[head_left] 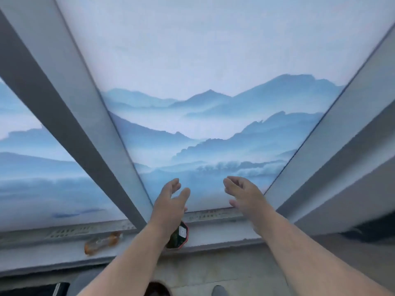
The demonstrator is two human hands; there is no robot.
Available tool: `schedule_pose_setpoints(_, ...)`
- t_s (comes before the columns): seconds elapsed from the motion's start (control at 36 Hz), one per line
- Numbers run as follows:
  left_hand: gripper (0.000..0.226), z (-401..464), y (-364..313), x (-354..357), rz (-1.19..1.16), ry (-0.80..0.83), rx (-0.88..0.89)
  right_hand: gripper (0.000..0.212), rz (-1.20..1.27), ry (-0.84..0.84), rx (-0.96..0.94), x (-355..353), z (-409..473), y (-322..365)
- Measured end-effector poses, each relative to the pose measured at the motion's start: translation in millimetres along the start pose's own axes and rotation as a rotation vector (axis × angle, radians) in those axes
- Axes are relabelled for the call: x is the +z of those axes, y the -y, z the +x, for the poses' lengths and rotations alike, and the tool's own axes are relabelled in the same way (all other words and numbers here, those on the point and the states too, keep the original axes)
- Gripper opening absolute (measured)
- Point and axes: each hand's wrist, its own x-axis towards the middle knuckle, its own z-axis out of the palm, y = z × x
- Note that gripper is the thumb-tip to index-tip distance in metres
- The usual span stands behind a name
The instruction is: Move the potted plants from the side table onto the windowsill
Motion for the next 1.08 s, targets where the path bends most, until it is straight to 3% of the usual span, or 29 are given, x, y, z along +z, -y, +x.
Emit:
schedule_pose_setpoints(0.14,0.055,-35,-30,12,0.097,0.222,0.141,0.055,0.158,-0.267,-0.07,-24,-81,-10)
schedule_pose_setpoints(0.25,0.051,-67,-35,28,0.147,0.378,0.207,0.038,0.316,-0.45,-0.083,-35,-145,-34)
schedule_pose_setpoints(0.5,0.036,-167,-13,101,0.122,0.704,0.223,0.044,0.467,-0.862,-0.024,-59,-298,-100)
schedule_pose_setpoints(0.64,0.049,-230,5,147,0.155,0.877,0.237,0.041,0.482,-1.055,0.012,-70,-389,-136)
schedule_pose_setpoints(0.81,0.048,-342,36,212,0.182,1.167,0.287,0.041,0.586,-1.324,0.01,-81,-519,-197)
schedule_pose_setpoints(0.97,0.05,-480,73,262,0.26,1.43,0.345,0.011,0.777,-1.561,-0.048,-68,-663,-261)
schedule_pose_setpoints(1.08,0.05,-599,112,287,0.312,1.592,0.384,0.016,0.887,-1.753,-0.064,-54,-774,-314)
